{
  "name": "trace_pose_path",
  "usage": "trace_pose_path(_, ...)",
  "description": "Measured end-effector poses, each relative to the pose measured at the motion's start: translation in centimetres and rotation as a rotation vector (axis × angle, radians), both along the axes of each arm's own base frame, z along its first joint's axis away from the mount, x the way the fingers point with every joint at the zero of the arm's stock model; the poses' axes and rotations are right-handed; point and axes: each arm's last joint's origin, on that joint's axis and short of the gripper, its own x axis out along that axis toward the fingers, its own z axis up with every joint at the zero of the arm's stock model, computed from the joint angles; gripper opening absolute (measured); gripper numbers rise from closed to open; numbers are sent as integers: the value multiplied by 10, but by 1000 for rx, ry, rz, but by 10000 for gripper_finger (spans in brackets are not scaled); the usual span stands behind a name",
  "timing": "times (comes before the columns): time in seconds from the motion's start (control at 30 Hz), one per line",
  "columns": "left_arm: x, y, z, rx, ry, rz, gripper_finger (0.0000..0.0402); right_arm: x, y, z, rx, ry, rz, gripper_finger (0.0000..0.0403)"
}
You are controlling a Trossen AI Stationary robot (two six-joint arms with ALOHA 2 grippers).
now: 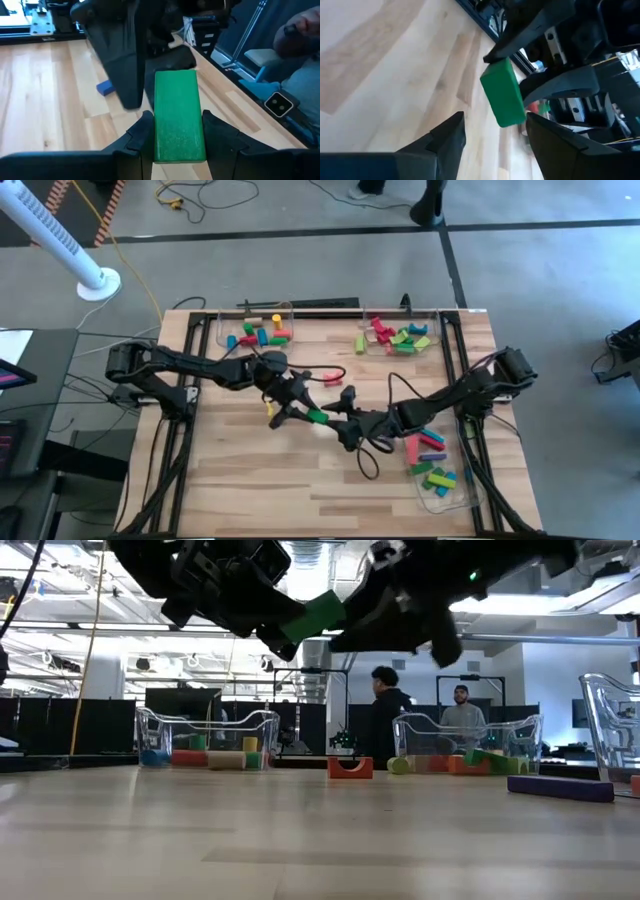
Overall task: Sort blocks by size
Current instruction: Put the green rectangular block into the bottom transparent bin
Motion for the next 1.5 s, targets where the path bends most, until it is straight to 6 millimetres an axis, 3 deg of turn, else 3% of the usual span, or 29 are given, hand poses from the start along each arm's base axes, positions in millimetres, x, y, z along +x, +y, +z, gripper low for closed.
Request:
trace_pose_path(0.27,-1,7,0,-2,-2,-7,122,13,-12,-3,-99,-57,1,204)
trace_pose_path(0.5,-2,18,0,-3,-4,11,122,13,-7,-1,-126,-66,30,162)
trace_pose_path(0.8,-3,18,0,-19,4,10,122,11,0,0,-127,-72,40,149)
trace_pose_path(1.07,-2,12,0,-43,17,-5,122,9,6,1,-147,-75,60,91)
trace_pose_path(1.27,-1,7,1,-49,8,-24,122,8,9,1,-153,-80,35,91)
trace_pose_path(1.33,-1,7,1,-56,9,-22,133,7,12,1,-147,-86,30,93)
trace_pose_path(1.5,-1,9,1,-58,13,-23,211,0,23,0,-152,-86,-51,94)
